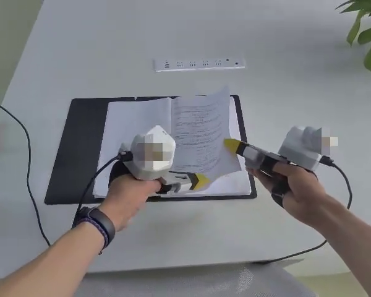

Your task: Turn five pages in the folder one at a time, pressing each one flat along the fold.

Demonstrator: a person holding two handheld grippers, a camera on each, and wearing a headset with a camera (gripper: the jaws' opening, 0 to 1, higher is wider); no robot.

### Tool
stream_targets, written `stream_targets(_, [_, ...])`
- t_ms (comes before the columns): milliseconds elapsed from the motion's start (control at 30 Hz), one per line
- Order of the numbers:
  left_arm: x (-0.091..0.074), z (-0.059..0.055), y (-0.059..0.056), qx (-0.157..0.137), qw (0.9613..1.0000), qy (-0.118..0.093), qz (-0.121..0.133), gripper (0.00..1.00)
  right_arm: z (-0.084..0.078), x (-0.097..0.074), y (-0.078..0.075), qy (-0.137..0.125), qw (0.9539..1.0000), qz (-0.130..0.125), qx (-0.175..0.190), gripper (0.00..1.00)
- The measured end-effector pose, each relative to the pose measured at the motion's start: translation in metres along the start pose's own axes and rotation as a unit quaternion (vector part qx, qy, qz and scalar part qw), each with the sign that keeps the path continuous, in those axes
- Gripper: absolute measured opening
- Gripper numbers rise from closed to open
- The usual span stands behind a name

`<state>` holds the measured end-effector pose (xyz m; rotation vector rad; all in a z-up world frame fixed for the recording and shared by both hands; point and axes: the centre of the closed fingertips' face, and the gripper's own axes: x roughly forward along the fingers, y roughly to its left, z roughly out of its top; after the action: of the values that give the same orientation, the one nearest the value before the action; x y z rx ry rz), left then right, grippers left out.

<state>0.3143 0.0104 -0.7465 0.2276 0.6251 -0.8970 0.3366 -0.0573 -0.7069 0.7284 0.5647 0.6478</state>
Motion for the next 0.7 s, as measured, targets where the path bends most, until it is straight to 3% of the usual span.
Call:
stream_targets(300, [-0.027,-0.009,0.02,-0.012,0.9997,-0.008,0.022,0.78,0.004,0.013,0.018,0.003,0.9998,0.015,-0.012,0.0])
stream_targets(700, [-0.063,-0.022,0.052,-0.029,0.998,-0.02,0.053,0.78,0.001,0.047,0.061,0.02,0.9975,0.056,-0.038,0.0])
